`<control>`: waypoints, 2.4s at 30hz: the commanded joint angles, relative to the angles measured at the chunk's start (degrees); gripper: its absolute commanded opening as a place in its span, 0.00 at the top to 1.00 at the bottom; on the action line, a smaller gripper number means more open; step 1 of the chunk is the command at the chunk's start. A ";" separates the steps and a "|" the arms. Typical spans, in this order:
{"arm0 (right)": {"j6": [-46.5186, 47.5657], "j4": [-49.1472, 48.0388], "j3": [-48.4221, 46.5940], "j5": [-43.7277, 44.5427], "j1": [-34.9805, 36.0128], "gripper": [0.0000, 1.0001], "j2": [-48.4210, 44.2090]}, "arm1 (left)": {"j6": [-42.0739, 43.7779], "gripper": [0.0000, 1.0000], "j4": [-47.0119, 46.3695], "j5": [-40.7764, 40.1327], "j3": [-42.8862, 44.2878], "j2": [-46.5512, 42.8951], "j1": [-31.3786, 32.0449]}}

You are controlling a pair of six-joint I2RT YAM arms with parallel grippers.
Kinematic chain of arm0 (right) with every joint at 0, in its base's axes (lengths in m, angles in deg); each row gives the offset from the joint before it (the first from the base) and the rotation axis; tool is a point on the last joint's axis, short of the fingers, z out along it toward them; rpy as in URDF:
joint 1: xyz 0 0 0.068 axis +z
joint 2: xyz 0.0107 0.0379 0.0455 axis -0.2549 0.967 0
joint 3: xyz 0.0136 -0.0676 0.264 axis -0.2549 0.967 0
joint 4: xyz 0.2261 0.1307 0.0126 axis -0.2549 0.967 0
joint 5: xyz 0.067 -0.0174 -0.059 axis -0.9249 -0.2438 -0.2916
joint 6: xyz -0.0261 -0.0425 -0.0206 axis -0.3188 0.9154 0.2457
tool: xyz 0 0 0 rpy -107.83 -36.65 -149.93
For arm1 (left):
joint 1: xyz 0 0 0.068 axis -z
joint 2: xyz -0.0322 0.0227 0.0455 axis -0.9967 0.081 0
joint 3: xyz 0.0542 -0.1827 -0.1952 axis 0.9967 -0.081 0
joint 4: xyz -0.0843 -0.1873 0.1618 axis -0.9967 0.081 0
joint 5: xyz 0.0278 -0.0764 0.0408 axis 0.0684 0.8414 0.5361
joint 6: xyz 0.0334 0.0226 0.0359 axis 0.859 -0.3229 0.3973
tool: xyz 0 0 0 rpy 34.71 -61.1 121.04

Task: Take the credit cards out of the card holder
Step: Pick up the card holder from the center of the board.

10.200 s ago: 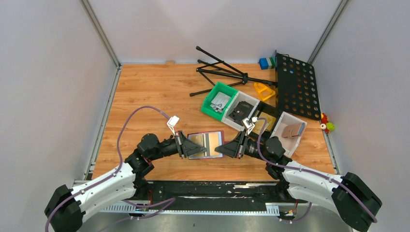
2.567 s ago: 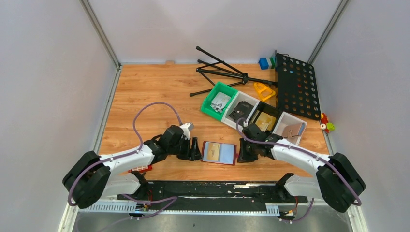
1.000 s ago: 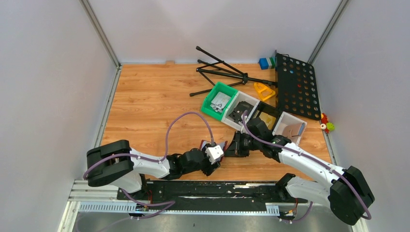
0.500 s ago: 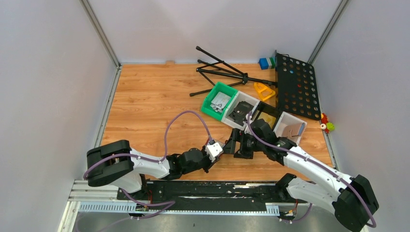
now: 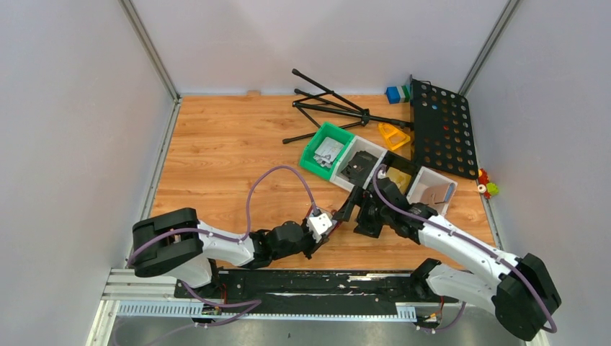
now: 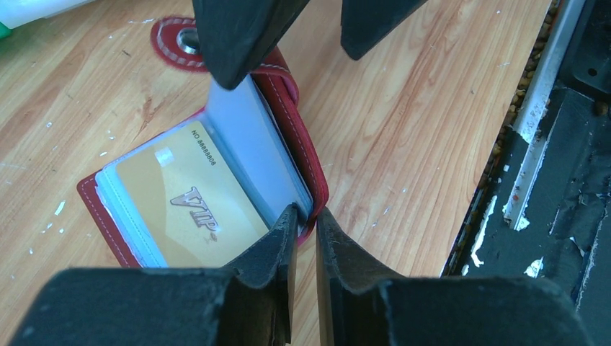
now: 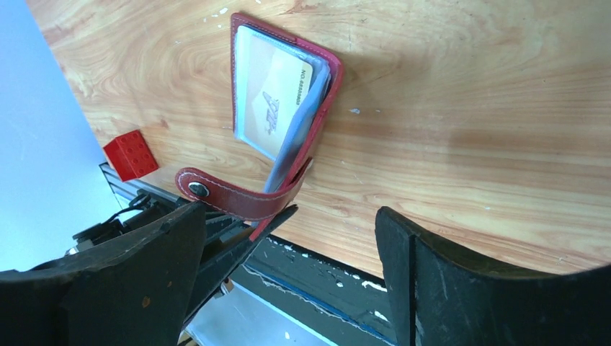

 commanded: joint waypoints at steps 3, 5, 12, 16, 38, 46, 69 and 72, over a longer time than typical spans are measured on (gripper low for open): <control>-1.61 -6.32 -2.50 -4.00 0.04 0.15 6.91 | -0.87 0.79 -2.66 0.53 0.90 0.84 0.37; -2.03 -7.95 -2.25 -6.03 0.13 0.16 9.05 | -0.96 0.78 -2.14 0.60 1.41 1.39 0.37; -3.98 -8.50 -0.64 -4.02 0.37 0.34 9.43 | -1.35 0.77 -2.03 1.38 2.56 2.41 0.37; -3.52 -8.66 -0.53 -3.79 0.42 0.47 9.90 | -1.53 0.77 -1.25 1.76 3.34 2.44 0.46; 16.47 -12.95 0.30 -12.29 0.21 1.00 11.06 | -17.17 0.29 15.36 16.88 -0.07 -19.29 -8.36; 20.15 -18.70 2.59 -17.93 -0.19 1.00 -0.76 | -29.04 0.08 19.76 24.31 -7.62 -36.46 -21.82; 11.87 -31.13 4.84 -29.86 -1.13 1.00 -8.63 | -60.27 0.41 -24.05 47.14 -18.99 -32.58 -36.87; 11.91 -31.00 4.81 -29.79 -1.24 1.00 -7.98 | -58.69 0.59 -20.99 46.48 -18.99 -33.94 -36.84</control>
